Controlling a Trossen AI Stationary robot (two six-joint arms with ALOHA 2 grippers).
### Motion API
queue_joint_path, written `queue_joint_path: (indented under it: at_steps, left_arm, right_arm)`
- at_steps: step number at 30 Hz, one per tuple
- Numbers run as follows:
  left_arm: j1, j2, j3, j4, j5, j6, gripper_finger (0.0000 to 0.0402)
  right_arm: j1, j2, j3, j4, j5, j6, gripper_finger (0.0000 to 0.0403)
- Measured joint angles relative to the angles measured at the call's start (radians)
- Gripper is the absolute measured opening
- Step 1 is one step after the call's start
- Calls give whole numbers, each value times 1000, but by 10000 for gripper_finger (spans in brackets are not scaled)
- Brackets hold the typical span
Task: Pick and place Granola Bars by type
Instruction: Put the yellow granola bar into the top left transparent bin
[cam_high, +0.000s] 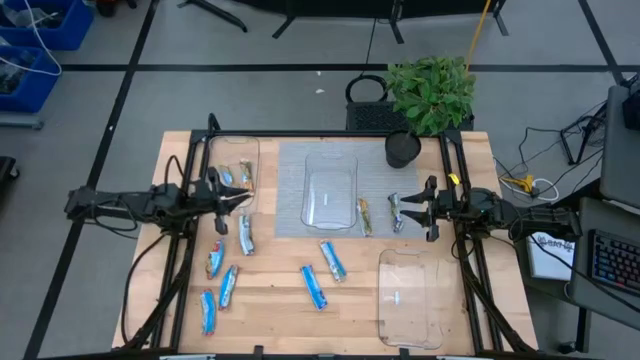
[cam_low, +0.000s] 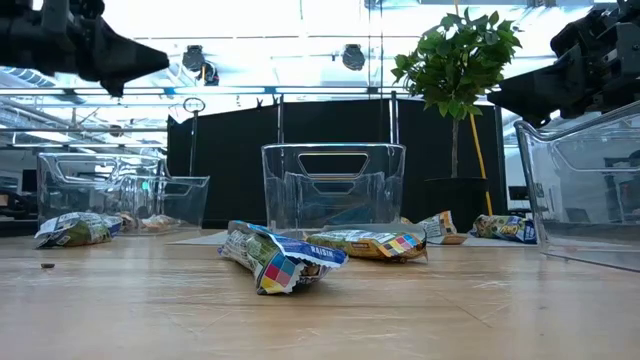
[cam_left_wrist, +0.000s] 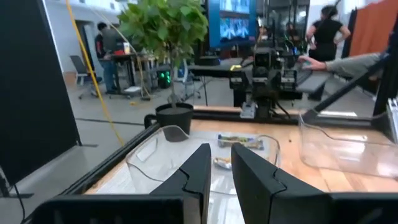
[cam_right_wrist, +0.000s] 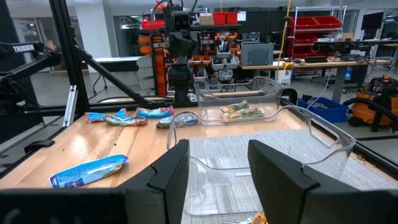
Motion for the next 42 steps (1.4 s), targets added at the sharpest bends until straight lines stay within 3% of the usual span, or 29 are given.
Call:
queue_joint_path:
  at_steps: [8, 13, 22, 30, 42]
  left_arm:
    - [8, -73, -4, -101, 18, 7, 67]
    - [8, -77, -4, -99, 105, -17, 67]
    - [8, -76, -4, -141, 151, -21, 67]
    - [8, -76, -4, -156, 148, -26, 67]
    - [8, -76, -4, -155, 148, -47, 67]
  right_arm:
    - [0, 0, 0, 0, 0, 0, 155]
    - [0, 0, 0, 0, 0, -2, 155]
    - [0, 0, 0, 8, 1, -205, 155]
    - [0, 0, 0, 198, -26, 177, 155]
    - [0, 0, 0, 271, -24, 289, 155]
